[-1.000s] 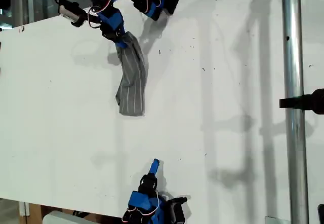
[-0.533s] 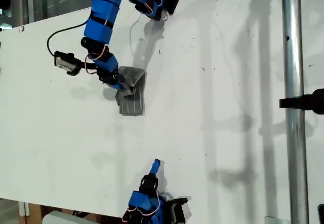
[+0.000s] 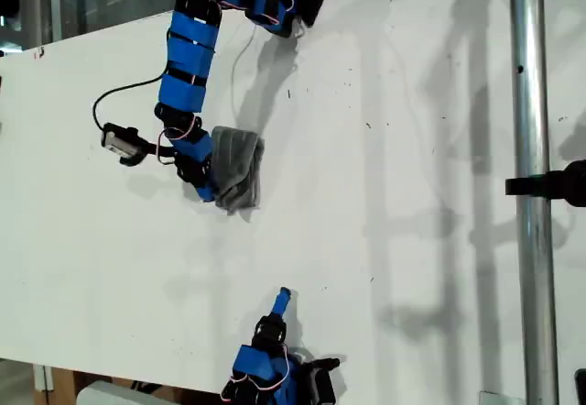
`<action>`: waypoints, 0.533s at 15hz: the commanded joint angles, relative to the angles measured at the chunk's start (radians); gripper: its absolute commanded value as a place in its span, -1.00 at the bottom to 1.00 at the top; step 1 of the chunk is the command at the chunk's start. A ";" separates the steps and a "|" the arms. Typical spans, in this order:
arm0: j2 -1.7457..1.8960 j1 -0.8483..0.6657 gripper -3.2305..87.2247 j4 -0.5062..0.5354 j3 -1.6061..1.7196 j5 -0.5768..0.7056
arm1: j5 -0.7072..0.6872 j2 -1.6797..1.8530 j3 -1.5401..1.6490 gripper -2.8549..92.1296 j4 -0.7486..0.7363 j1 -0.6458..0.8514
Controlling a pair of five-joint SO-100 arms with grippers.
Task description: Grasp corners of a towel and fold twice.
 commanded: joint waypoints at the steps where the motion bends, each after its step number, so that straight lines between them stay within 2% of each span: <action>1: 0.006 0.002 -0.74 -0.006 0.005 -0.012 | 0.002 0.229 0.017 -0.66 -0.149 0.064; 2: 0.006 0.000 -0.73 -0.006 0.005 -0.012 | 0.002 0.298 0.061 -0.66 -0.187 0.092; 3: 0.006 -0.002 -0.72 -0.002 0.005 -0.014 | -0.006 0.364 0.084 -0.67 -0.144 0.120; 4: 0.006 -0.002 -0.73 0.014 0.005 -0.028 | -0.008 0.440 0.127 -0.89 -0.052 0.153; 5: 0.006 0.002 -0.73 0.031 0.005 -0.064 | -0.008 0.526 0.198 -0.94 0.066 0.175; 6: 0.006 0.005 -0.73 0.069 0.005 -0.163 | -0.003 0.653 0.351 -0.94 0.144 0.192; 8: 0.006 0.032 -0.70 0.143 0.005 -0.342 | 0.028 1.048 0.804 -0.95 0.150 0.181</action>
